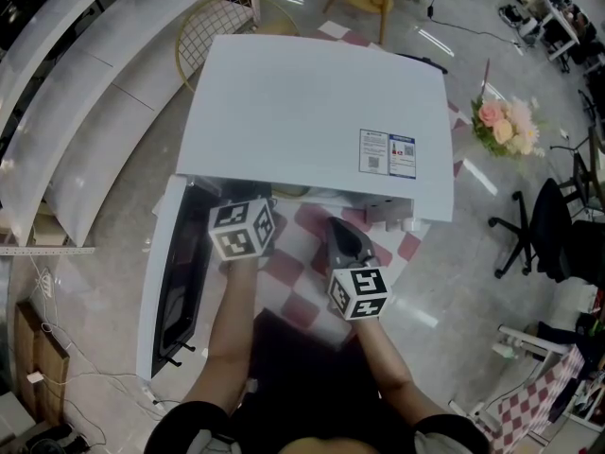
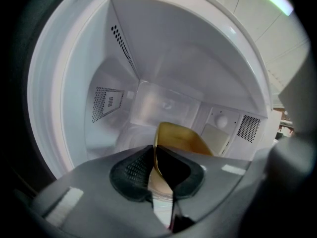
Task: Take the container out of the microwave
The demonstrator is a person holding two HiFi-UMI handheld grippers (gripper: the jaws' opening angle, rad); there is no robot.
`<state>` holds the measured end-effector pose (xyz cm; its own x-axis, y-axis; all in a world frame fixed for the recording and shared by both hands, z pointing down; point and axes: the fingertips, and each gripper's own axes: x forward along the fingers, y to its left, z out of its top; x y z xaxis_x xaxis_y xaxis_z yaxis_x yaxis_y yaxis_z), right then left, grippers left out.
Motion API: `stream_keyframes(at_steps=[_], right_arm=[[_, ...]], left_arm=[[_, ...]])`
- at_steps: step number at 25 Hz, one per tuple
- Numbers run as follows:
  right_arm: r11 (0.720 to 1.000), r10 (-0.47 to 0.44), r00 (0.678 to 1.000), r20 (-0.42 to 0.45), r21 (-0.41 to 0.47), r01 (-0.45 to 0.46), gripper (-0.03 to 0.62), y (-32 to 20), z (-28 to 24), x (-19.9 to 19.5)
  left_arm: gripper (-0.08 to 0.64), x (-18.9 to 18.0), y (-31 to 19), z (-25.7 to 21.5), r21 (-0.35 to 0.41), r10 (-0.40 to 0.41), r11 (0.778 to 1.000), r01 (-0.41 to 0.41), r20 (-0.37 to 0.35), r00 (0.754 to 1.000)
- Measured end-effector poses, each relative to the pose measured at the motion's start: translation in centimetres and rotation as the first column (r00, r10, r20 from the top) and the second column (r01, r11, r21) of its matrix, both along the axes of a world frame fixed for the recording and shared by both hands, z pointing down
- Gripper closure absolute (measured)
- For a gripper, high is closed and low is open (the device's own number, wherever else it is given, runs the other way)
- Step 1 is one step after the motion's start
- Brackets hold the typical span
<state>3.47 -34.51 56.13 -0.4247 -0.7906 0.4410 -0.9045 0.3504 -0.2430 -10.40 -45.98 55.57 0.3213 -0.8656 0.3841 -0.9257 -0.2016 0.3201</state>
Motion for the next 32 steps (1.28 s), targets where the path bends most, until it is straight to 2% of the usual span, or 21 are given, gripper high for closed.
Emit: stream_keyframes(at_steps=[10,32], right_arm=[[1.000,0.012,1.000,-0.004,-0.005,-0.012,0.591,0.0,0.2,0.1],[1.000,0.016,1.000,-0.002,0.010,-0.016,0.592,0.3,-0.2,0.0]], left_arm=[[0.533,-0.1,-0.1,0.0,0.003,-0.003,1.000,0.003,-0.012,1.000],[0.534,-1.3,0.5,-1.2,0.017,-0.061,0.998,0.063,-0.093,0.994]])
